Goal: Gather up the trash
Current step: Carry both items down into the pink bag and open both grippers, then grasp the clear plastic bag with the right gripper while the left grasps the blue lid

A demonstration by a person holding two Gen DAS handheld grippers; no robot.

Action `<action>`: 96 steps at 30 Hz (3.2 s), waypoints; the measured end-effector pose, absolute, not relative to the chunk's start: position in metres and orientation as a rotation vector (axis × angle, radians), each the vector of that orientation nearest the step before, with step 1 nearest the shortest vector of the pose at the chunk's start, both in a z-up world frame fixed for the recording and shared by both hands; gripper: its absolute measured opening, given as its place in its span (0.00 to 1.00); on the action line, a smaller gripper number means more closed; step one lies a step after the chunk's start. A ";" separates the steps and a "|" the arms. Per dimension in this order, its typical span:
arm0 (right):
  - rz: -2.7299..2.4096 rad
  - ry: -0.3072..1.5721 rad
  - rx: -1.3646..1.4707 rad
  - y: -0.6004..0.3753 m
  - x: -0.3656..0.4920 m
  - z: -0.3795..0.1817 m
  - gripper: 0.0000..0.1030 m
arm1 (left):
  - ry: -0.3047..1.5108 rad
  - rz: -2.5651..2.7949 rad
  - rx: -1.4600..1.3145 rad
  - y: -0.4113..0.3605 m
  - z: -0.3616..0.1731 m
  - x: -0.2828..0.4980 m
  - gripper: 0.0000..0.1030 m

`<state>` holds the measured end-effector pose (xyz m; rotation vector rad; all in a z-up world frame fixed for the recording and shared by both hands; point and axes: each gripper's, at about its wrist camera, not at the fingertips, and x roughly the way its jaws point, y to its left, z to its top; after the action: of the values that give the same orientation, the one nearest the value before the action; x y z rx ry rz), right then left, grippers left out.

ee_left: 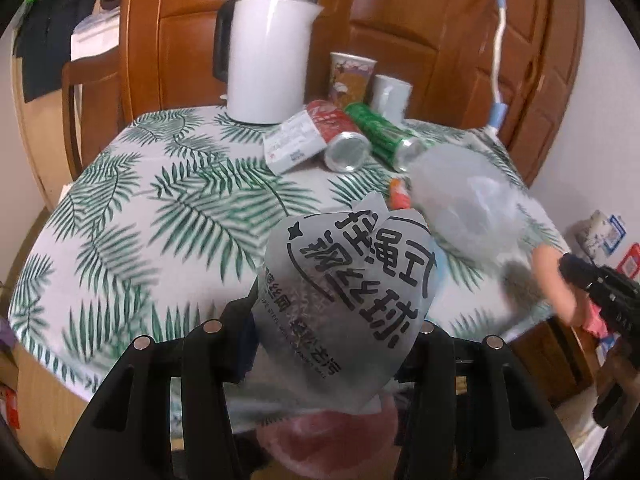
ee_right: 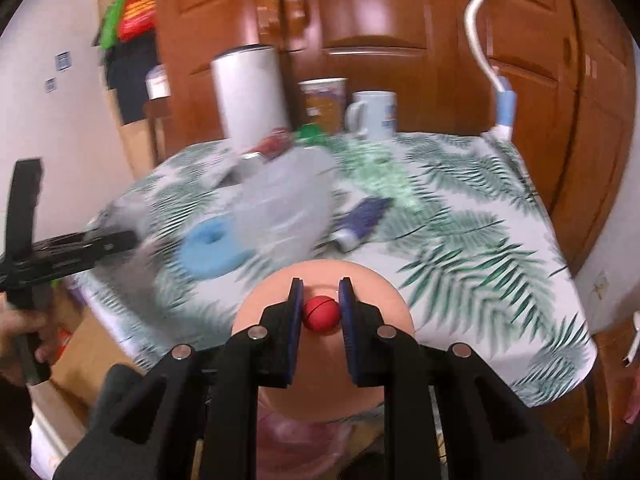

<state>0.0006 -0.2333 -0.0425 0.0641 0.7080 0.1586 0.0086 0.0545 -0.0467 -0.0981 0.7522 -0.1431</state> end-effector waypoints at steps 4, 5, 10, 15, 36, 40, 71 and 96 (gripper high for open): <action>0.246 0.749 0.069 -0.203 -0.024 -0.055 0.18 | 0.765 -0.174 -0.079 0.042 -0.048 -0.022 0.47; 0.257 0.758 0.068 -0.198 -0.027 -0.059 0.18 | 0.774 -0.183 -0.074 0.039 -0.051 -0.029 0.47; 0.309 0.862 0.056 -0.171 -0.033 -0.107 0.18 | 0.854 -0.228 -0.048 0.021 -0.081 -0.057 0.47; 0.321 0.986 0.038 -0.156 -0.026 -0.174 0.18 | 0.983 -0.237 -0.008 0.008 -0.142 -0.058 0.47; 0.277 1.293 0.006 -0.152 0.025 -0.387 0.72 | 1.371 -0.125 0.033 0.028 -0.364 0.006 0.90; 0.252 1.213 -0.012 -0.160 0.012 -0.345 0.88 | 1.327 -0.106 0.032 0.034 -0.340 0.001 0.94; 0.028 0.690 -0.129 -0.176 0.135 -0.063 0.87 | 0.734 -0.127 0.018 0.010 -0.064 0.024 0.94; 0.028 0.683 -0.098 -0.203 0.121 -0.069 0.78 | 0.715 -0.165 0.100 -0.029 -0.077 0.090 0.47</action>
<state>0.1210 -0.2033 -0.0691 -0.0983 0.6833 0.0279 0.0896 -0.0293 -0.0773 0.0999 0.7148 -0.1655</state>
